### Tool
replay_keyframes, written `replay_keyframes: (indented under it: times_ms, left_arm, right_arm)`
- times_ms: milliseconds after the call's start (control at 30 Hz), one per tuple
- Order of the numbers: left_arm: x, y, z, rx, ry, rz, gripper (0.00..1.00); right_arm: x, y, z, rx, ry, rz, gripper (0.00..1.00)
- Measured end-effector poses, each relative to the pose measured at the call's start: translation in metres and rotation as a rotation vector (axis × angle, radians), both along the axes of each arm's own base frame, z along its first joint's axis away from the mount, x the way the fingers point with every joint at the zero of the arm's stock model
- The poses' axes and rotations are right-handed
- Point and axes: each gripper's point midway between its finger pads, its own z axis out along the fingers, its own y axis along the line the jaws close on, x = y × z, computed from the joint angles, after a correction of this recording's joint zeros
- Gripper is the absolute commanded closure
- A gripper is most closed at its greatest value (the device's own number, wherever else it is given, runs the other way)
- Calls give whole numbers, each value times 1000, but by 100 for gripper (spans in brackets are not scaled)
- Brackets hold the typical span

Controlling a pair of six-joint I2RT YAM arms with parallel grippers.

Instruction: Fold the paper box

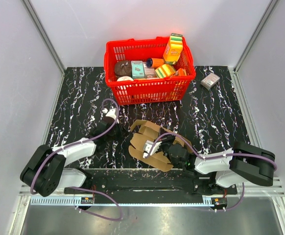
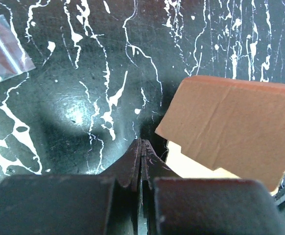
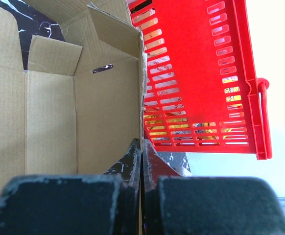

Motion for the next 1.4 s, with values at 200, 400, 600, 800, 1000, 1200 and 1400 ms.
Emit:
replay_keyframes:
  times_ms: [200,400,600,800,1000,1200,1400]
  left_arm:
    - [3,14,2,39,-3,52,100]
    - [32,17,34,48,-74,96,100]
    - [61,1,49,62,-102,51,100]
    - [66,-2,30,108,-64,23,100]
    - [63,4,20,136,-31,21,100]
    - [67,2,25,128,-40,18,100]
    - [71,-6,24,116,-35,-23,100]
  right_arm:
    - [0,0,2,6,-1,1,100]
    - [-1,0,4,14,-3,3,100]
    - [-1,0,4,17,-1,3,100]
    - [-2,0,1,25,15,1,100]
    - [-7,0,-4,30,72,16,100]
    - [-13,5,3,72,145,44,100]
    - [-20,2,-5,75,214,48,100]
